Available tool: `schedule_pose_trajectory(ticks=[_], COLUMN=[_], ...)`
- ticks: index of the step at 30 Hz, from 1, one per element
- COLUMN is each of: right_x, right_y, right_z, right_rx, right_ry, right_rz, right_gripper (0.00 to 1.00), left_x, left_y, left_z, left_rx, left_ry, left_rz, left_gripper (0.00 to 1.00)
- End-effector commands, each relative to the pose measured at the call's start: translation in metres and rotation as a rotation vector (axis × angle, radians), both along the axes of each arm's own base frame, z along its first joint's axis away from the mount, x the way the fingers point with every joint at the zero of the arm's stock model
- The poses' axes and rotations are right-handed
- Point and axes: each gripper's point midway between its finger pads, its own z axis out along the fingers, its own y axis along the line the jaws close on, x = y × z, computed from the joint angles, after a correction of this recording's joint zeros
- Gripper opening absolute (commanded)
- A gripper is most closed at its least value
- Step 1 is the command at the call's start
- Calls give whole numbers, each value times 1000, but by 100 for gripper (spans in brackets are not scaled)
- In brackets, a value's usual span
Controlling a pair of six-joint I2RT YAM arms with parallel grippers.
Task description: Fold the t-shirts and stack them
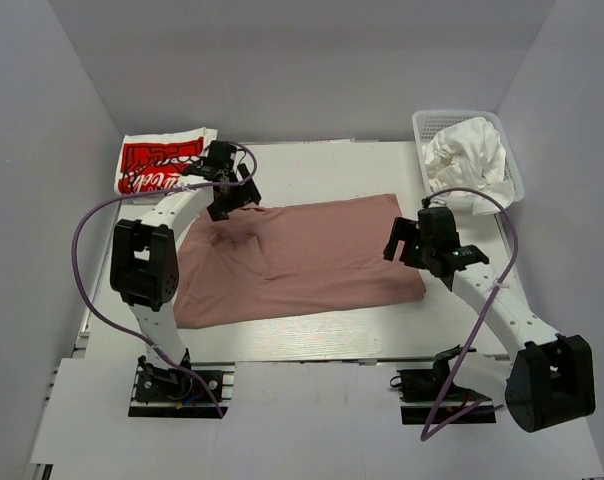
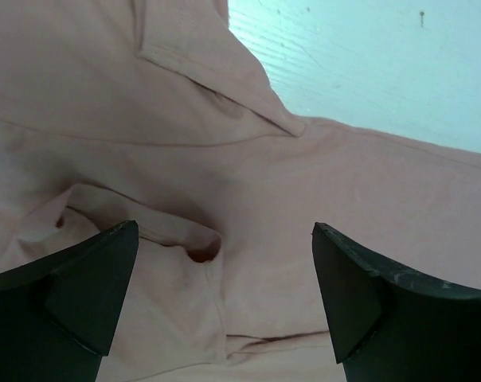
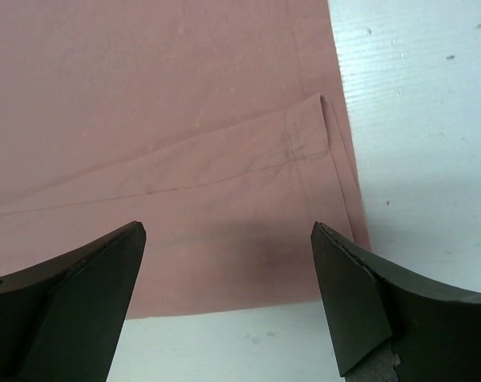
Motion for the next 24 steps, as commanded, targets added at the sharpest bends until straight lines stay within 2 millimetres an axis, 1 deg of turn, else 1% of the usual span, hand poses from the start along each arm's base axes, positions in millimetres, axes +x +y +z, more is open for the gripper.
schedule_pose_trajectory(ticks=[1, 2, 3, 4, 5, 6, 7, 8, 9, 10, 11, 12, 13, 14, 15, 16, 17, 18, 19, 20, 21, 22, 23, 24], right_x=[27, 34, 37, 43, 49, 52, 54, 59, 61, 62, 66, 67, 67, 70, 71, 72, 74, 75, 77, 78, 79, 81, 82, 82], right_y=[4, 8, 7, 9, 11, 10, 10, 11, 10, 11, 11, 11, 12, 11, 11, 11, 12, 12, 12, 10, 9, 10, 10, 9], right_z=[29, 37, 37, 37, 44, 44, 38, 44, 44, 41, 38, 34, 32, 27, 26, 23, 17, 19, 22, 18, 15, 16, 15, 10], right_rx=[-11, -8, -11, -13, -8, -16, -21, -20, -28, -32, -37, -42, -42, -51, -49, -54, -60, -61, -63, -73, -80, -84, -84, -95], right_ry=[-91, -108, -107, -112, -127, -129, -113, -125, -126, -117, -114, -102, -96, -84, -80, -75, -56, -62, -68, -57, -46, -49, -43, -25], right_rz=[15, 19, 17, 20, 18, 11, 13, 9, 7, 8, 5, 8, 11, 8, 4, 4, 5, 6, 3, 1, -3, -3, -2, -2], right_gripper=[90, 90, 90, 90, 90, 90, 90, 90, 90, 90, 90, 90, 90, 90, 90, 90, 90, 90, 90, 90, 90, 90, 90, 90], left_x=[21, 26, 37, 43, 45, 58, 65, 67, 80, 86, 92, 102, 110, 116, 129, 134, 143, 148, 153, 155, 156, 159, 160, 160], left_y=[18, 17, 20, 26, 28, 28, 35, 38, 38, 36, 35, 30, 25, 23, 20, 19, 19, 18, 23, 22, 22, 23, 29, 33], left_z=[54, 57, 58, 57, 52, 64, 45, 40, 49, 45, 27, 32, 30, 27, 22, 20, 26, 23, 15, 16, 8, 8, 2, 3], left_rx=[72, 103, 126, 167, 191, 198, 257, 282, 300, 307, 322, 313, 299, 303, 308, 306, 315, 313, 315, 312, 314, 319, 323, 341], left_ry=[-164, -181, -185, -187, -161, -187, -151, -126, -154, -152, -125, -148, -157, -161, -172, -178, -203, -211, -205, -216, -209, -223, -211, -213], left_rz=[32, 22, 40, 55, 52, 65, 76, 84, 73, 64, 50, 27, 9, 3, -6, -5, -3, -1, 8, 11, 9, 18, 25, 40], left_gripper=[100, 100, 100, 100, 100, 100, 100, 100, 98, 97, 95, 94, 93, 91, 88, 87, 86, 86, 84, 84, 83, 82, 81, 80])
